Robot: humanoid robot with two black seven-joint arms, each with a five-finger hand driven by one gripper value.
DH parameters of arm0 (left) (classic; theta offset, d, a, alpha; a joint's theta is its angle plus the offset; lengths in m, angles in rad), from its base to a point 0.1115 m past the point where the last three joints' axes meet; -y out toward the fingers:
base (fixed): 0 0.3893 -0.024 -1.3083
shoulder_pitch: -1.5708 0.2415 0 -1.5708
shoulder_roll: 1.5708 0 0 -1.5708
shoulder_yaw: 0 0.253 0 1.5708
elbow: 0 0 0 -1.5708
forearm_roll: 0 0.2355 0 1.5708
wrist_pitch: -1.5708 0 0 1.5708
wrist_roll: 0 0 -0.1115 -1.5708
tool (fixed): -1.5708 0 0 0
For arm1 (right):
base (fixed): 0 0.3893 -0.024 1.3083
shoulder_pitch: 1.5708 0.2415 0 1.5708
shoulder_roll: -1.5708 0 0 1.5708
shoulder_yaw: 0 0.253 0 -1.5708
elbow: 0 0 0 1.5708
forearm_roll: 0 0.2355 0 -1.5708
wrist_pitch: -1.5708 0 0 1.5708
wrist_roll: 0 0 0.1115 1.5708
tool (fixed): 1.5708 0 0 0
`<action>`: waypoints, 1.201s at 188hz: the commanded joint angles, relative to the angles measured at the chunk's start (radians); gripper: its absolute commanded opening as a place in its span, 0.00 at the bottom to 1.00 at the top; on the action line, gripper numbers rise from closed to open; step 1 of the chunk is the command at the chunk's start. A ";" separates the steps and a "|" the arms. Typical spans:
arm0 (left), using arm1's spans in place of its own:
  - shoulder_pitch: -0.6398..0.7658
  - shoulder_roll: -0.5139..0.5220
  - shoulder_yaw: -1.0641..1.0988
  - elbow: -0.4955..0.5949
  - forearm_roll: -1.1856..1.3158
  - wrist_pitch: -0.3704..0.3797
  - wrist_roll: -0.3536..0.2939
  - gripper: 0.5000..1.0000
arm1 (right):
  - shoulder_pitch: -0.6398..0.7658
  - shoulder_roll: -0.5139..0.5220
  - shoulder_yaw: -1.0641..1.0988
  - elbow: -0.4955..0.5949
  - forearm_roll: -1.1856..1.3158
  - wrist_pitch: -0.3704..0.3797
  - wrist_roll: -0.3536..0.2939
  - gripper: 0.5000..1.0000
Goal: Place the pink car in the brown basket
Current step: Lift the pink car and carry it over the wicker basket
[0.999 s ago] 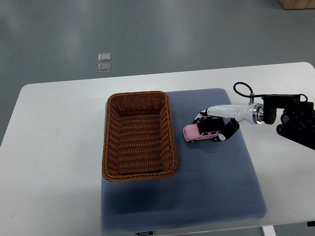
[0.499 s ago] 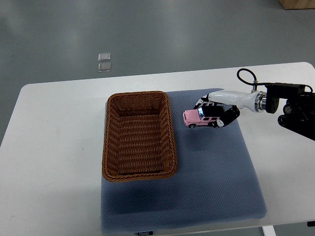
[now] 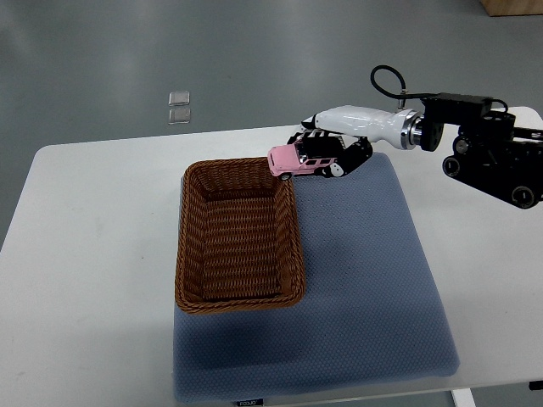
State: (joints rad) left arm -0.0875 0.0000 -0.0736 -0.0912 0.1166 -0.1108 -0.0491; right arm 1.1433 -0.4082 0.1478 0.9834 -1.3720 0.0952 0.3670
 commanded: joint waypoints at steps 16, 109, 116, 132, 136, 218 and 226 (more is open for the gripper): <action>0.000 0.000 0.000 0.001 0.000 0.000 0.000 1.00 | 0.046 0.111 -0.039 -0.034 0.001 0.001 0.004 0.00; 0.000 0.000 0.000 0.001 0.000 0.000 0.000 1.00 | 0.039 0.276 -0.119 -0.154 -0.006 0.000 0.006 0.21; 0.000 0.000 0.000 0.001 0.000 0.000 0.000 1.00 | 0.030 0.276 -0.119 -0.155 -0.006 -0.002 0.004 0.34; 0.000 0.000 0.000 -0.001 0.000 0.000 0.000 1.00 | 0.023 0.276 -0.120 -0.157 -0.006 -0.002 0.001 0.55; 0.000 0.000 0.000 -0.001 0.000 0.000 0.000 1.00 | 0.023 0.276 -0.120 -0.157 -0.006 -0.002 0.001 0.59; 0.000 0.000 0.000 -0.001 0.000 0.000 0.000 1.00 | 0.021 0.252 -0.042 -0.157 0.056 -0.022 0.000 0.81; 0.000 0.000 0.000 -0.001 0.000 0.000 0.000 1.00 | 0.019 0.250 -0.004 -0.157 0.099 -0.031 -0.002 0.81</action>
State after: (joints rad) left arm -0.0874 0.0000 -0.0736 -0.0921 0.1167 -0.1107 -0.0491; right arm 1.1646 -0.1532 0.0725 0.8272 -1.3438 0.0830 0.3671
